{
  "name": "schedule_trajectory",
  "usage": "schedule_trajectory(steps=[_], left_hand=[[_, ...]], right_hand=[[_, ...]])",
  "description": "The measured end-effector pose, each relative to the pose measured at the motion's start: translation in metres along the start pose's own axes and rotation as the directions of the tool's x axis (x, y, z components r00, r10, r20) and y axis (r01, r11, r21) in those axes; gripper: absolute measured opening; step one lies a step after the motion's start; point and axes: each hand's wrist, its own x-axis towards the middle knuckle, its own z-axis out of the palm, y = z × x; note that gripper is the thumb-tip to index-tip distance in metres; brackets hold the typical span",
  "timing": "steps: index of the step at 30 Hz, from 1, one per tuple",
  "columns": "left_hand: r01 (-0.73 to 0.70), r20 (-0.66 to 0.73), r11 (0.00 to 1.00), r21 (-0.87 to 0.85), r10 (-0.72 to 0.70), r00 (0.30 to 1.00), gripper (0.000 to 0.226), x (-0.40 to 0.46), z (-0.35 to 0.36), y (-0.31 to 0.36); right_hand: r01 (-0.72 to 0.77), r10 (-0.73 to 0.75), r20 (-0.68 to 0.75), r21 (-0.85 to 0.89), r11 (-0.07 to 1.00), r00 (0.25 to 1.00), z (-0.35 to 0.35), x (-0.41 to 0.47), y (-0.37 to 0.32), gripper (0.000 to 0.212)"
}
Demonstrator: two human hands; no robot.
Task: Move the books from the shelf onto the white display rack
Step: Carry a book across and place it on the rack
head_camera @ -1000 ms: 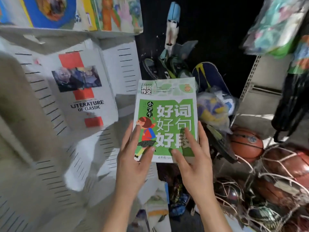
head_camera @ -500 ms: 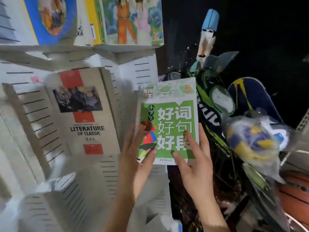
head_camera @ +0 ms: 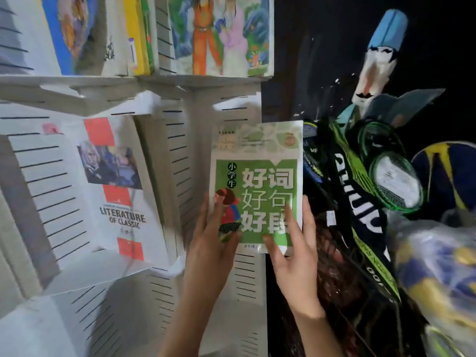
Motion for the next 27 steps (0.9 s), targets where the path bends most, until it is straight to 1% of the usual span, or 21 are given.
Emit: schedule_trajectory(steps=[3, 5, 7, 9, 11, 13, 14, 15, 16, 18, 20, 22, 24, 27], left_hand=[[-0.001, -0.038, 1.000, -0.019, 0.000, 0.999, 0.079, 0.009, 0.005, -0.001], [0.012, -0.035, 0.999, -0.033, -0.013, 0.999, 0.080, 0.017, 0.008, -0.002], [0.034, -0.013, 0.999, 0.014, -0.034, 0.999, 0.079, 0.025, 0.009, -0.003], [0.061, -0.011, 0.995, 0.074, -0.061, 0.998, 0.078, 0.029, 0.010, -0.005], [0.017, -0.064, 0.998, 0.058, -0.014, 0.998, 0.073, 0.028, 0.013, -0.006], [-0.067, -0.118, 0.998, -0.003, 0.066, 0.991, 0.059, 0.023, 0.017, -0.005], [-0.087, -0.119, 0.995, -0.046, 0.081, 0.990, 0.052, 0.020, 0.019, -0.003], [-0.083, -0.101, 0.993, -0.079, 0.075, 0.992, 0.047, 0.016, 0.021, -0.002], [-0.066, -0.079, 0.995, -0.078, 0.060, 0.995, 0.046, 0.013, 0.023, 0.000], [-0.021, -0.021, 1.000, -0.024, 0.020, 1.000, 0.044, 0.011, 0.023, 0.006], [0.008, 0.016, 1.000, -0.021, -0.008, 1.000, 0.039, 0.013, 0.021, 0.009], [0.033, 0.019, 0.998, -0.061, -0.032, 0.999, 0.045, 0.017, 0.020, 0.009], [0.069, 0.020, 0.996, -0.062, -0.068, 0.997, 0.053, 0.021, 0.020, 0.009], [0.111, 0.066, 0.994, -0.015, -0.109, 0.992, 0.046, 0.026, 0.021, 0.009]], right_hand=[[0.017, -0.016, -0.024, 0.030, 0.999, 1.000, 0.003, 0.010, 0.000, 0.064], [0.038, -0.038, -0.010, 0.007, 0.999, 0.999, 0.006, 0.018, 0.001, 0.066], [0.066, -0.067, 0.024, 0.018, 0.998, 0.997, 0.010, 0.023, 0.006, 0.062], [0.064, -0.064, 0.010, 0.030, 0.998, 0.998, 0.016, 0.025, 0.011, 0.061], [0.068, -0.068, -0.034, 0.018, 0.997, 0.997, 0.021, 0.025, 0.010, 0.062], [0.094, -0.096, -0.063, -0.032, 0.995, 0.993, 0.027, 0.023, 0.010, 0.062], [0.100, -0.104, -0.066, -0.060, 0.993, 0.992, 0.030, 0.023, 0.010, 0.062], [0.097, -0.103, -0.066, -0.089, 0.991, 0.992, 0.033, 0.022, 0.012, 0.061], [0.084, -0.091, -0.059, -0.106, 0.991, 0.994, 0.036, 0.022, 0.014, 0.060], [0.057, -0.060, -0.027, -0.099, 0.993, 0.998, 0.038, 0.020, 0.017, 0.057], [0.049, -0.048, 0.004, -0.080, 0.996, 0.999, 0.034, 0.019, 0.018, 0.053], [0.050, -0.049, 0.022, -0.074, 0.996, 0.999, 0.029, 0.018, 0.016, 0.052], [0.069, -0.066, 0.035, -0.096, 0.993, 0.997, 0.027, 0.017, 0.014, 0.056], [0.091, -0.080, 0.076, -0.162, 0.982, 0.994, 0.035, 0.020, 0.016, 0.068]])
